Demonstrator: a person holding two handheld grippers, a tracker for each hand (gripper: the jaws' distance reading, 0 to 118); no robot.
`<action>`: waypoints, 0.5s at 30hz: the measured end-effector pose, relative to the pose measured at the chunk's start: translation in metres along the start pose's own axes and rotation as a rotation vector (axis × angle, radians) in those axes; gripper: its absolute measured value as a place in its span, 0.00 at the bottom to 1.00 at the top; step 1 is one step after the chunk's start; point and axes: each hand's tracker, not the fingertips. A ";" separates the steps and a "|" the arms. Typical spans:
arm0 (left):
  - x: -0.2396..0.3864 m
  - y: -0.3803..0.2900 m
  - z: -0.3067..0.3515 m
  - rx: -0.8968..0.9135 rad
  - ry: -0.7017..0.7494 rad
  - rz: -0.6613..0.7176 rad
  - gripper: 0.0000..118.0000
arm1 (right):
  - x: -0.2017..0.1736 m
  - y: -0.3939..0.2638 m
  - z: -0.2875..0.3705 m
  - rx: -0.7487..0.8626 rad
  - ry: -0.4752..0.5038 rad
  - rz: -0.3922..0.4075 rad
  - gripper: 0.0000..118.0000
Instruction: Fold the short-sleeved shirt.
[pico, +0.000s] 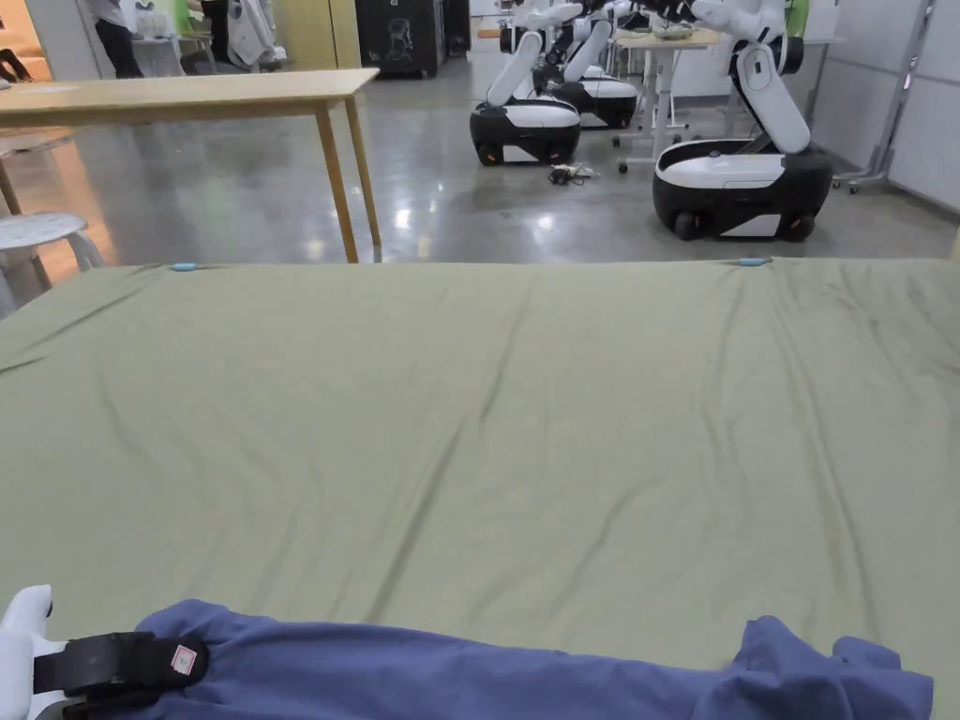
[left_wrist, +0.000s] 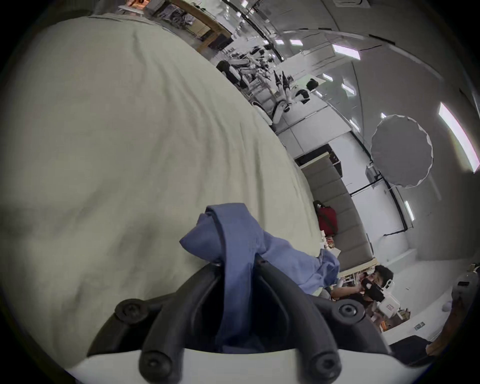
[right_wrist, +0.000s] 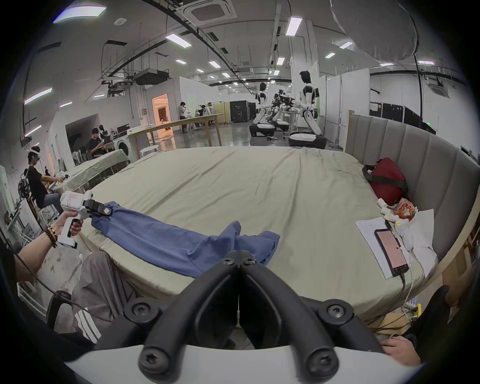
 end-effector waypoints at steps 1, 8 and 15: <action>0.005 0.001 0.002 0.017 -0.036 0.004 0.10 | 0.000 0.000 -0.001 -0.003 0.002 0.000 0.00; 0.091 -0.013 -0.008 0.012 -0.200 -0.048 0.10 | -0.002 0.000 -0.007 -0.012 0.008 0.010 0.00; 0.139 -0.040 -0.095 -0.081 -0.181 -0.043 0.10 | 0.000 -0.005 -0.004 0.003 0.044 -0.003 0.00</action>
